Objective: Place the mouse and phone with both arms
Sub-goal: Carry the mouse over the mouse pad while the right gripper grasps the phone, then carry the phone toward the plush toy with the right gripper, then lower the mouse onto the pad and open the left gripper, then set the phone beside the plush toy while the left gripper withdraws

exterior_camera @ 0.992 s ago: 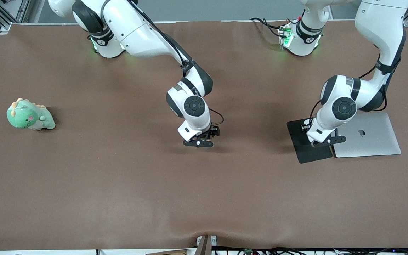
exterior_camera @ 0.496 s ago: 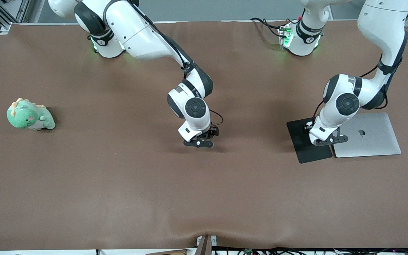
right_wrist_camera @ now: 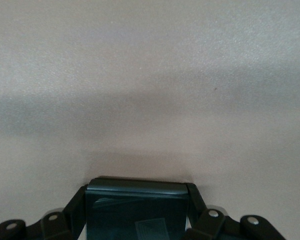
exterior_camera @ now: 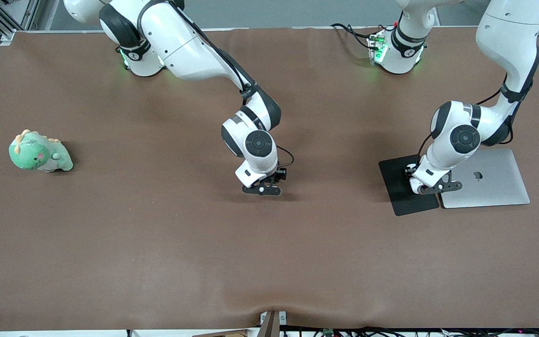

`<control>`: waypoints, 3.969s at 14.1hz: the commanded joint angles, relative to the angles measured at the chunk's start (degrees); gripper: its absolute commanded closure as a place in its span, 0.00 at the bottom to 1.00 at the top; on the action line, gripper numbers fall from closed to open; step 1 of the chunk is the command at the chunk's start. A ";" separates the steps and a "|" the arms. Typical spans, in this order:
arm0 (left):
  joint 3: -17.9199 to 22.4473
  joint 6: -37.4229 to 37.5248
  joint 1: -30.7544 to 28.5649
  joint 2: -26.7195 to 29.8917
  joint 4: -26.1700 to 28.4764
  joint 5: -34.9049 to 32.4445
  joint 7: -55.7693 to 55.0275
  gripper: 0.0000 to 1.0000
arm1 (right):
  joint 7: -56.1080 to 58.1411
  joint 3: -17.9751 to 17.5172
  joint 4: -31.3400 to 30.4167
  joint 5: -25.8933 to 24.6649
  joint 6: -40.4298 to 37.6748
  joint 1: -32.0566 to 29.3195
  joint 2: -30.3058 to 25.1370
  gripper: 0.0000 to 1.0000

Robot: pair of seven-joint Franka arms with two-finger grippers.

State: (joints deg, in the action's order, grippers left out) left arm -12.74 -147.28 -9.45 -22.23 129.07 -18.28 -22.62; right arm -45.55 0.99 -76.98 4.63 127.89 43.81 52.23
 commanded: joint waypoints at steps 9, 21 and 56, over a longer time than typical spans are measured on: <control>-1.32 -1.70 -0.13 -1.23 -0.75 -1.23 0.12 0.77 | 5.88 0.41 0.86 -0.59 -10.80 -11.62 -10.03 1.00; -1.85 -2.58 -0.57 -2.38 -0.67 -1.23 0.12 0.76 | 36.46 0.59 -17.65 -1.03 0.77 -37.03 -17.85 1.00; -9.05 61.92 -2.32 12.74 -49.70 8.35 11.54 0.00 | 59.17 3.40 -35.63 -6.13 2.30 -54.98 -24.62 0.00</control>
State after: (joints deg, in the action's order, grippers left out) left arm -21.56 -88.32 -10.62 -9.73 81.37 -11.12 -13.90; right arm 15.25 4.88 -114.55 -0.07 133.95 -11.77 30.17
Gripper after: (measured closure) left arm 0.000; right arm 0.000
